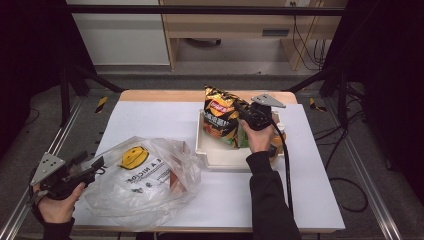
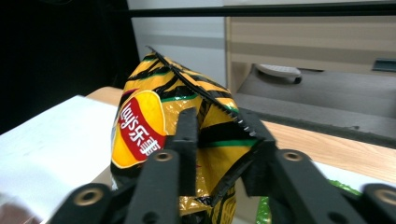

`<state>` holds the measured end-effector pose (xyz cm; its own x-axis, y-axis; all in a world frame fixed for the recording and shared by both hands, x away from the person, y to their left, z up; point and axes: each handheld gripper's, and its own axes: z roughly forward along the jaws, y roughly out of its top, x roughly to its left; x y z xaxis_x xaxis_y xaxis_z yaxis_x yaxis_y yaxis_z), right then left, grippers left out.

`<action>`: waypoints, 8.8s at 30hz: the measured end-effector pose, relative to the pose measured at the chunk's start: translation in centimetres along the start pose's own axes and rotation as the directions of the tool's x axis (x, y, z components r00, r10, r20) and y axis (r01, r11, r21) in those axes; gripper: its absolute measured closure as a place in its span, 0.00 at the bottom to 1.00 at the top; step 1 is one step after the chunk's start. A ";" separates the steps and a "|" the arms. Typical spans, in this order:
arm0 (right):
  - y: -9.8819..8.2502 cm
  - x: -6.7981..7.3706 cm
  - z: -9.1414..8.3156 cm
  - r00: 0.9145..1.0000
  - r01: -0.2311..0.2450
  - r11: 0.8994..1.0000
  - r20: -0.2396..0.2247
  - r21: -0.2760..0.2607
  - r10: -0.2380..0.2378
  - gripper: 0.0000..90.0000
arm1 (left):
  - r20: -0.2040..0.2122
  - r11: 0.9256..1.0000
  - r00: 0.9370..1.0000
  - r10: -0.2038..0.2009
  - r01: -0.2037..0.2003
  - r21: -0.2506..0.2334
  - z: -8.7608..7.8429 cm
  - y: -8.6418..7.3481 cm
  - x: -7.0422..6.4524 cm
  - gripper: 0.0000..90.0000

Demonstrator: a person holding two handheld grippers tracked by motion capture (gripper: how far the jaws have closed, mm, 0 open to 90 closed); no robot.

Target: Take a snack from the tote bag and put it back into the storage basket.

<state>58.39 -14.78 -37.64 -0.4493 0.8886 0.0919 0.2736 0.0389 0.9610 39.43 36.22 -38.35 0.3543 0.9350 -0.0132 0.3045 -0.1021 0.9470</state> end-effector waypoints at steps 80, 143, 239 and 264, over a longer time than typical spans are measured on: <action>-9.0 4.3 -0.1 0.999 0.001 0.953 0.047 0.302 -0.016 1.00 | 0.005 1.000 1.000 0.005 -0.005 -0.005 -0.1 0.1 -0.2 0.42; -3.1 2.1 0.9 0.992 0.023 0.999 0.122 0.043 -0.029 1.00 | 0.005 1.000 1.000 0.004 -0.004 0.003 0.1 0.0 -0.1 0.42; -10.2 18.2 -6.0 0.872 0.402 0.853 -0.423 0.333 -0.246 1.00 | 0.296 0.954 0.949 0.112 -0.186 0.234 5.2 -2.4 -11.0 0.83; -9.9 20.8 -4.3 0.856 0.379 0.888 -0.463 0.261 -0.229 0.97 | 0.424 0.889 0.893 0.151 -0.310 0.338 5.5 -6.7 -15.1 0.87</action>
<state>42.68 1.34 -44.07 -0.8414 0.5401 -0.0208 0.2948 0.4908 0.8199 36.87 20.92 -46.25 0.7372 0.6756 -0.0051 0.4593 -0.4956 0.7371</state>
